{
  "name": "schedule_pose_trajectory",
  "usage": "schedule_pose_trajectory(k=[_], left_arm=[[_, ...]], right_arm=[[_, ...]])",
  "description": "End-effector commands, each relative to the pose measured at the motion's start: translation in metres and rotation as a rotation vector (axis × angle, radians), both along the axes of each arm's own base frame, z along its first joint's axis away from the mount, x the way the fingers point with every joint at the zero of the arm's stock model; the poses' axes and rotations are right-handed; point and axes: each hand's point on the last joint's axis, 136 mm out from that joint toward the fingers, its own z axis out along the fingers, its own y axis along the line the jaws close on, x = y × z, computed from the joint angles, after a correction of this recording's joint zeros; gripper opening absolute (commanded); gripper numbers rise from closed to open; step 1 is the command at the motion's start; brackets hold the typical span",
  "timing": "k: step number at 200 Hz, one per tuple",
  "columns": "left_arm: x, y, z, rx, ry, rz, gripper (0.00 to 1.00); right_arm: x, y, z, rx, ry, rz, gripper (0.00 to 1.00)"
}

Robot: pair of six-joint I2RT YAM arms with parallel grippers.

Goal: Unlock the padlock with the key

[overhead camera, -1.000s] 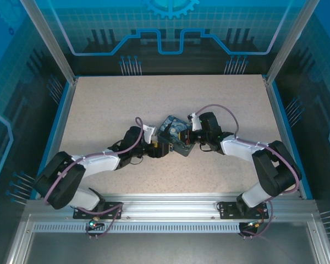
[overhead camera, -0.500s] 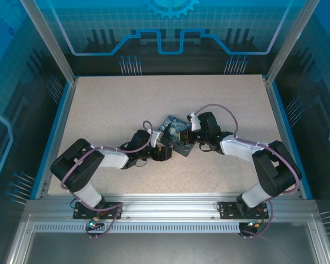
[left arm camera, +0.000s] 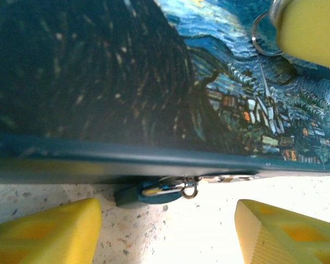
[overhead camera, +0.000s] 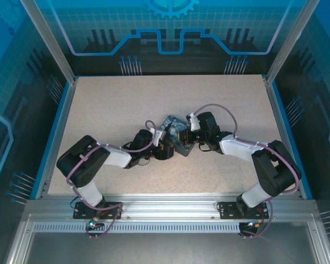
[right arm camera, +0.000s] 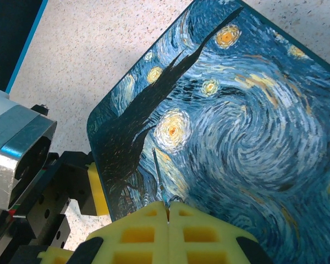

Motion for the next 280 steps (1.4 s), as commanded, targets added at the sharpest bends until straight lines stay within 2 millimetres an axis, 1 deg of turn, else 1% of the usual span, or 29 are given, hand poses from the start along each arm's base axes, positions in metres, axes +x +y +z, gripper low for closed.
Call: schedule_pose_trajectory(k=[1,27,53,92,110,131,177,195,229,280], left_arm=[[0.002,-0.014,0.002,-0.012,-0.042,-0.045,0.64],[0.0,-0.016,-0.001,-0.004,-0.041,-0.051,0.63],[-0.002,-0.021,-0.003,-0.011,-0.024,-0.064,0.58],[-0.013,-0.028,-0.005,0.0,0.004,-0.067,0.57],[-0.015,-0.031,-0.004,-0.014,0.016,-0.051,0.57],[-0.013,-0.034,-0.004,-0.042,0.038,-0.013,0.54],[-0.001,-0.028,-0.003,-0.068,0.046,0.097,0.53],[0.003,-0.027,0.0,-0.095,0.049,0.129,0.53],[0.008,-0.024,0.004,-0.134,0.06,0.187,0.46],[0.012,-0.02,0.004,-0.156,0.063,0.236,0.41]], right_arm=[[-0.015,0.0,-0.025,-0.061,0.084,0.027,0.0],[-0.015,0.002,-0.024,-0.057,0.082,0.032,0.0],[-0.014,0.002,-0.025,-0.056,0.084,0.031,0.0],[-0.016,0.002,-0.03,-0.064,0.095,0.031,0.0],[-0.017,0.001,-0.031,-0.065,0.098,0.028,0.0],[-0.016,0.002,-0.03,-0.058,0.096,0.028,0.0],[-0.017,0.004,-0.029,-0.049,0.097,0.032,0.0],[-0.017,0.004,-0.028,-0.047,0.095,0.032,0.0],[-0.018,0.005,-0.028,-0.046,0.095,0.033,0.0],[-0.02,0.007,-0.029,-0.047,0.097,0.037,0.0]])
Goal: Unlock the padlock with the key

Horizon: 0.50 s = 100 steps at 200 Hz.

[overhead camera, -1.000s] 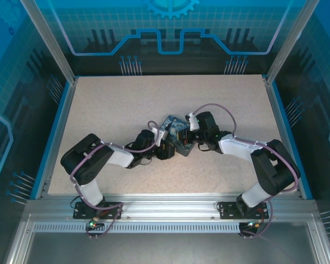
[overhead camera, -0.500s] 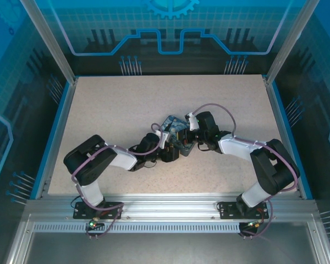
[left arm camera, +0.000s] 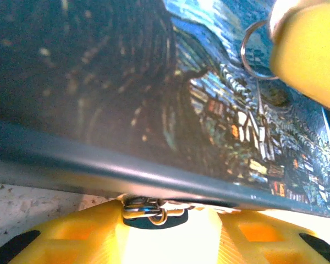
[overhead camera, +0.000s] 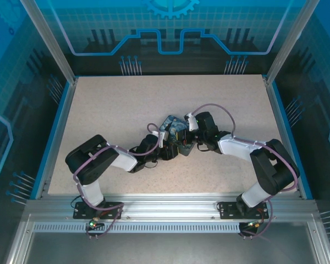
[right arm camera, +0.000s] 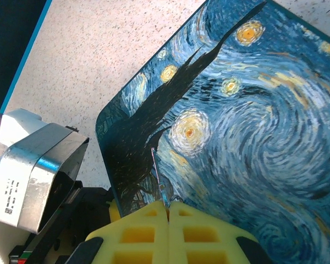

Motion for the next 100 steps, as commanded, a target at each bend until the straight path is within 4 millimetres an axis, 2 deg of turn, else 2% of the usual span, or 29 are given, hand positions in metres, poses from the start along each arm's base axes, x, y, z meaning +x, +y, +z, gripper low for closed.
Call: schedule_pose_trajectory(k=[1,100], left_arm=[[0.0108,0.0039,0.0041,-0.032,-0.024,0.073,0.41],[0.0178,0.0008,0.0077,-0.059,-0.034,0.105,0.32]], right_arm=[[-0.0194,-0.0015,-0.0296,-0.054,0.102,0.016,0.0],[-0.0207,-0.0003,-0.0308,-0.054,0.109,0.013,0.0]])
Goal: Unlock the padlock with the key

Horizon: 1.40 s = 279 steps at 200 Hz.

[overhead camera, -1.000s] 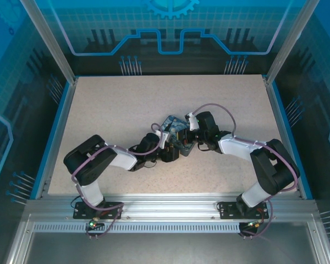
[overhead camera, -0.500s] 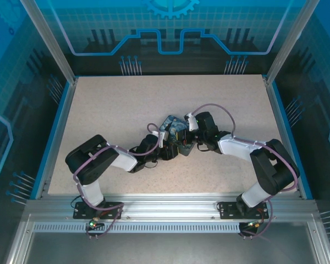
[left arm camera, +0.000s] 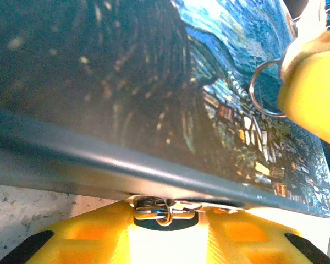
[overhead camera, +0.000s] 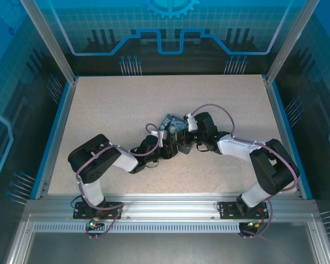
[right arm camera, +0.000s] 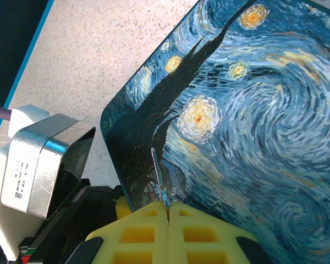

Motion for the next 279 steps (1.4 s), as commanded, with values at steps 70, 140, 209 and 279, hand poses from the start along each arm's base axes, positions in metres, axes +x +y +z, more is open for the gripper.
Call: schedule_pose_trajectory(k=[70,140,209,279], left_arm=[[0.009,0.001,0.019,-0.031,-0.055,0.04,0.25],[0.001,0.007,0.046,-0.052,-0.033,0.045,0.27],[-0.004,0.002,0.061,-0.102,-0.003,0.028,0.27],[-0.007,0.002,0.063,-0.111,0.011,0.024,0.28]], right_arm=[[-0.016,-0.004,-0.006,-0.04,0.036,0.006,0.0],[-0.051,-0.042,0.026,-0.182,-0.129,0.061,0.0],[-0.087,-0.037,-0.003,-0.299,-0.206,0.201,0.0],[-0.085,-0.027,-0.031,-0.322,-0.26,0.238,0.0]])
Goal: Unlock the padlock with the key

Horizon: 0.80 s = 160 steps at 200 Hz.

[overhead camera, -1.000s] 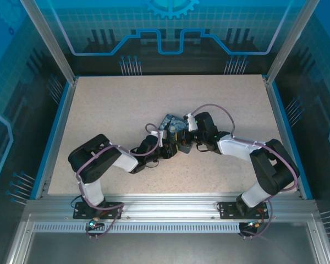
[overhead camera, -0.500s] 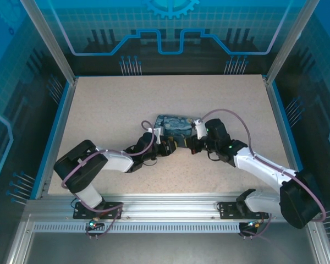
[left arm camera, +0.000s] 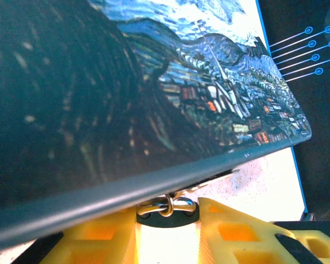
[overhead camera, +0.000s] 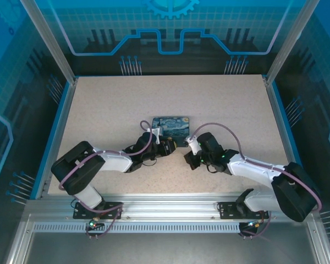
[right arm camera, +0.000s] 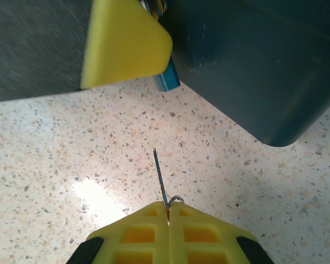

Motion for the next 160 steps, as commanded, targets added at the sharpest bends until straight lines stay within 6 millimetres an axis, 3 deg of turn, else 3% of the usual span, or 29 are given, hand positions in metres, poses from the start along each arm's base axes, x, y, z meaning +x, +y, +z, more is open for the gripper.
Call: schedule_pose_trajectory(k=[1,90,160], left_arm=[[0.001,-0.006,0.025,-0.063,-0.047,-0.02,0.28],[-0.001,-0.006,0.026,-0.069,-0.039,-0.024,0.28],[-0.002,-0.008,0.027,-0.073,-0.04,-0.029,0.28]], right_arm=[[0.005,0.009,0.0,0.008,-0.074,0.03,0.0],[0.013,0.014,-0.013,0.023,-0.112,0.021,0.0],[0.023,0.019,-0.006,0.061,-0.167,0.009,0.0]])
